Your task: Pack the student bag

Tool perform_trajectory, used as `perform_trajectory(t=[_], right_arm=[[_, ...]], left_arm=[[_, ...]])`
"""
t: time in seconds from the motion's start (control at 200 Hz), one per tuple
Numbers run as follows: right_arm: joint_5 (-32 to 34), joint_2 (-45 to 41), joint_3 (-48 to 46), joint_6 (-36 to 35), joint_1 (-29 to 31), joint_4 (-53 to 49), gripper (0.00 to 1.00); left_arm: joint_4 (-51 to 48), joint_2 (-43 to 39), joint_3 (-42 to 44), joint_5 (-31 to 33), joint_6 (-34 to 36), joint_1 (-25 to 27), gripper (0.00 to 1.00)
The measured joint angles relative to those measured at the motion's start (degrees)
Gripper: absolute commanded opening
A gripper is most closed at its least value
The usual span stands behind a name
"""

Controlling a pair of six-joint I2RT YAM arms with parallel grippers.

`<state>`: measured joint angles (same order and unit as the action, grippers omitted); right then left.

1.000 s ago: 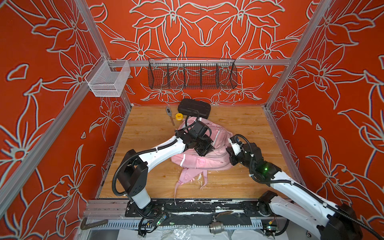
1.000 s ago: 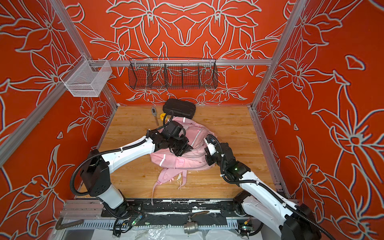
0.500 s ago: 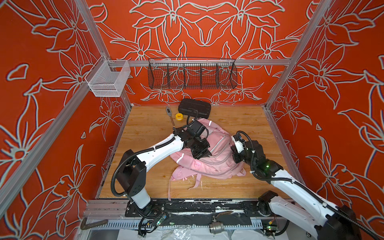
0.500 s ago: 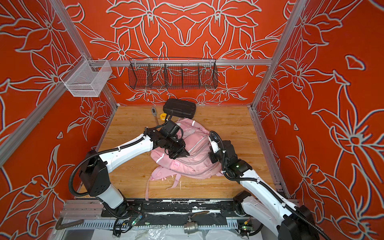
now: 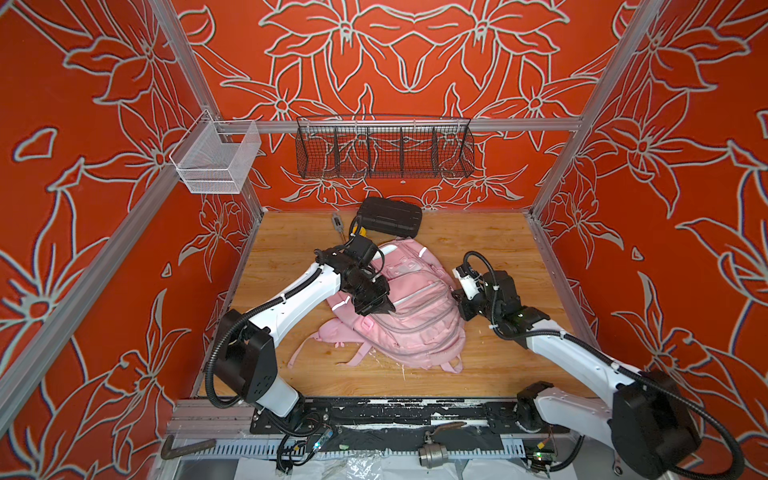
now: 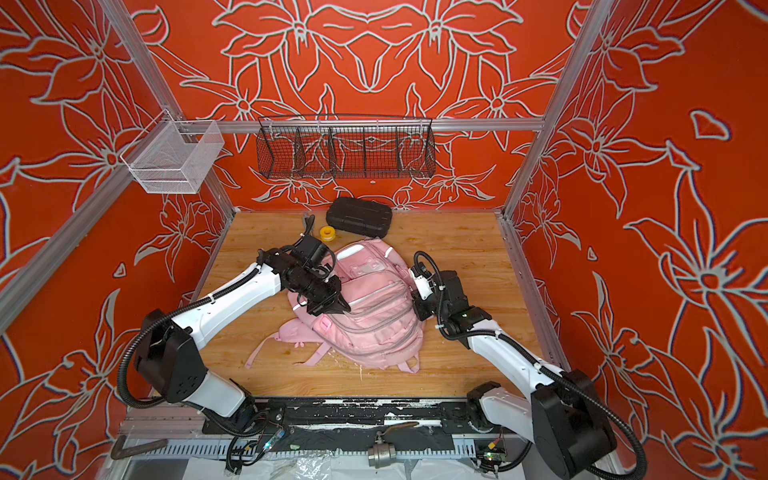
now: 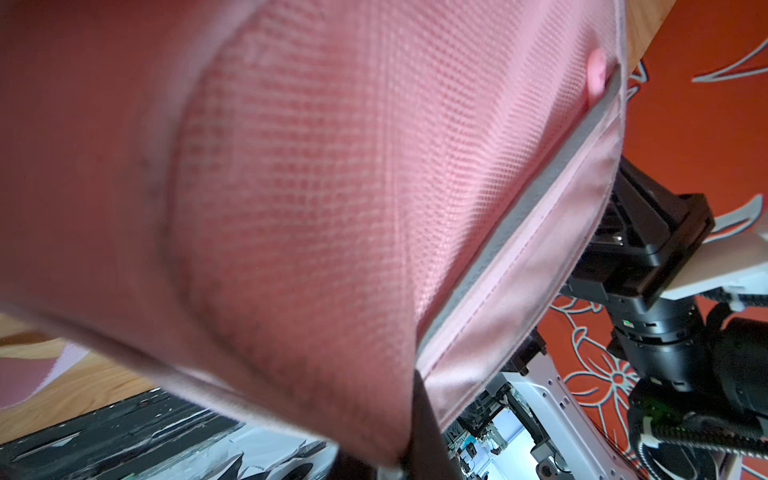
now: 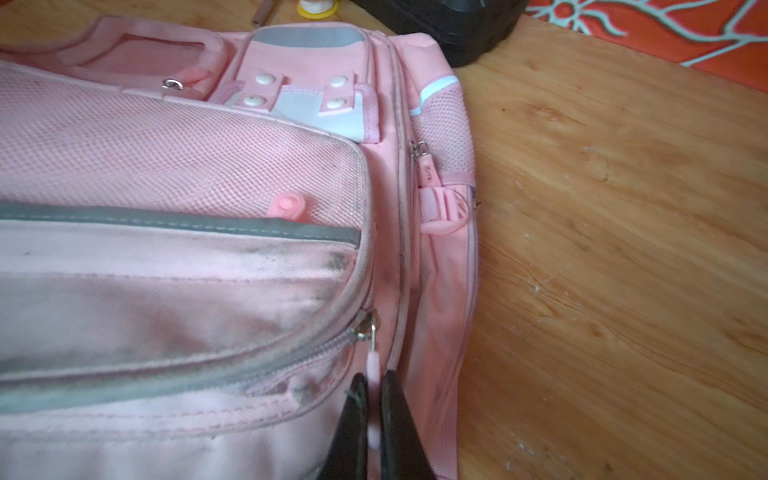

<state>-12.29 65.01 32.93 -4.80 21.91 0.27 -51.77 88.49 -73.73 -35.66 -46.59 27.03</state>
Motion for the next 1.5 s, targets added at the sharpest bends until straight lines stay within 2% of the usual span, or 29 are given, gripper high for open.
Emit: perform_trajectory(t=[0.055, 0.12, 0.165, 0.315, 0.42, 0.505, 0.59, 0.711, 0.826, 0.991, 1.191, 1.271, 1.331, 1.431, 1.501], right_arm=[[-2.2, -0.1, 0.0, -0.3, -0.3, 0.5, 0.00], [-4.7, -0.5, 0.0, -0.6, -0.5, 0.9, 0.00], [-6.3, -0.9, 0.0, -0.7, -0.6, 1.0, 0.00], [-9.8, -2.5, 0.0, -0.5, -0.9, 1.4, 0.00], [-10.0, -2.8, 0.0, 0.0, -0.9, 1.2, 0.00], [-10.0, -3.1, 0.0, 0.8, -0.9, 0.9, 0.00], [-9.8, -3.2, 0.0, 1.5, -0.9, 0.5, 0.00], [-9.6, -3.2, 0.0, 2.4, -0.9, -0.1, 0.00], [-9.6, -3.2, 0.0, 3.4, -0.9, -0.1, 0.00], [-9.6, -3.2, 0.0, 5.4, -0.9, 0.0, 0.00], [-9.7, -3.3, 0.0, 7.2, -0.9, 0.0, 0.00], [-9.7, -3.3, 0.0, 7.6, -0.9, 0.0, 0.00], [-9.7, -3.3, 0.0, 8.0, -0.9, 0.0, 0.00], [-9.7, -3.2, 0.0, 8.2, -0.9, 0.0, 0.00], [-9.6, -2.9, 0.0, 8.3, -0.9, 0.0, 0.00]], left_arm=[[-0.6, -0.4, 0.4, 0.0, 0.3, -0.9, 0.00], [-1.1, -1.0, 0.7, 0.3, 0.0, -1.6, 0.38], [-1.5, -1.6, 0.7, 0.9, -0.9, -1.9, 0.49], [-1.2, -5.8, 1.5, 4.4, -8.9, -1.3, 0.56], [-2.3, -8.3, -0.9, 11.4, -14.6, 3.8, 0.58], [-2.9, -8.2, -6.1, 17.2, -15.1, 9.9, 0.55], [-3.6, -6.3, -11.9, 20.9, -11.4, 13.9, 0.51], [-4.5, 0.3, -19.5, 25.0, -1.5, 16.7, 0.50], [-4.8, 9.5, -24.9, 29.7, 11.3, 19.9, 0.50], [-4.6, 17.8, -26.3, 34.1, 26.0, 24.2, 0.50], [-2.7, 18.6, -24.6, 38.0, 34.6, 24.3, 0.48], [-2.6, 19.1, -24.5, 40.1, 35.8, 24.2, 0.42], [-2.5, 19.6, -24.5, 41.0, 36.7, 24.2, 0.33], [-1.6, 20.0, -24.1, 41.6, 37.3, 24.6, 0.00], [-1.2, 20.0, -23.9, 42.0, 37.9, 24.8, 0.00]])
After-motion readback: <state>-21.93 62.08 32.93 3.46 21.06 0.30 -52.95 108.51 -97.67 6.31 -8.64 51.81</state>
